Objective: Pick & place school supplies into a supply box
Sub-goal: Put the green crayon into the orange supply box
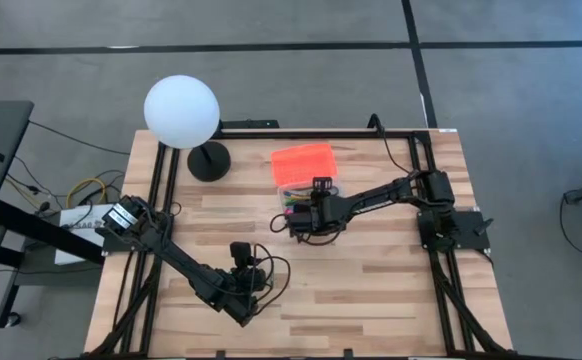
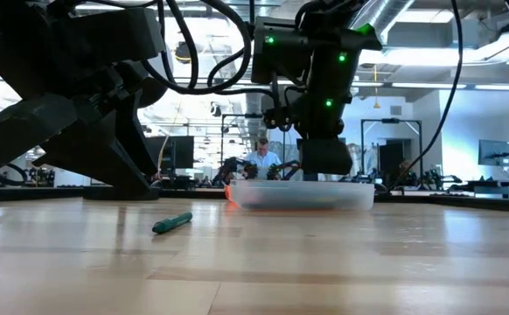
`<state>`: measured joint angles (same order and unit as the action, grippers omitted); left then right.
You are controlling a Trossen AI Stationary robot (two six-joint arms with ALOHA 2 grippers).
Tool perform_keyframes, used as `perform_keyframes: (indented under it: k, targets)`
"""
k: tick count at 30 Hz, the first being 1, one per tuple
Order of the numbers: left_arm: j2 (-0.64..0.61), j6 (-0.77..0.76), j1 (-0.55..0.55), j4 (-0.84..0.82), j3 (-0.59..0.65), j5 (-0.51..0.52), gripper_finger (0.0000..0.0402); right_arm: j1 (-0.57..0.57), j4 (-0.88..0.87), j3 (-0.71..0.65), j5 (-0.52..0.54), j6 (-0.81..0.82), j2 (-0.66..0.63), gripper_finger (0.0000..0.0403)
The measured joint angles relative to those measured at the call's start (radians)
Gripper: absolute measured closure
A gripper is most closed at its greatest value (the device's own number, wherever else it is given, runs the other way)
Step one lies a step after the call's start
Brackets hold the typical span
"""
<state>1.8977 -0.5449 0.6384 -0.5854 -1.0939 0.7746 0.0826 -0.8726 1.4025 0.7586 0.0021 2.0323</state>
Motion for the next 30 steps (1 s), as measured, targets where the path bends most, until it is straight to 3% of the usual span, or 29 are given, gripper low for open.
perform_keyframes:
  k: [7,13,18,24,30]
  targets:
    - [0.000,0.000,0.000,0.000,0.000,0.000,0.0251,0.006,-0.023,0.000,0.029,0.014,0.000,0.0298]
    - [0.000,-0.019,-0.001,0.063,0.039,0.000,0.0251,0.090,-0.188,0.001,0.088,0.193,-0.083,0.0290]
    - [0.000,-0.040,-0.018,0.147,0.058,-0.003,0.0251,0.221,-0.269,-0.030,0.190,0.323,-0.240,0.0290]
    - [0.000,-0.100,-0.035,0.256,0.055,-0.016,0.0251,0.416,-0.271,-0.180,0.315,0.529,-0.490,0.0290]
    - [0.000,-0.215,-0.070,0.351,0.054,-0.147,0.0251,0.606,-0.259,-0.376,0.430,0.812,-0.684,0.0290]
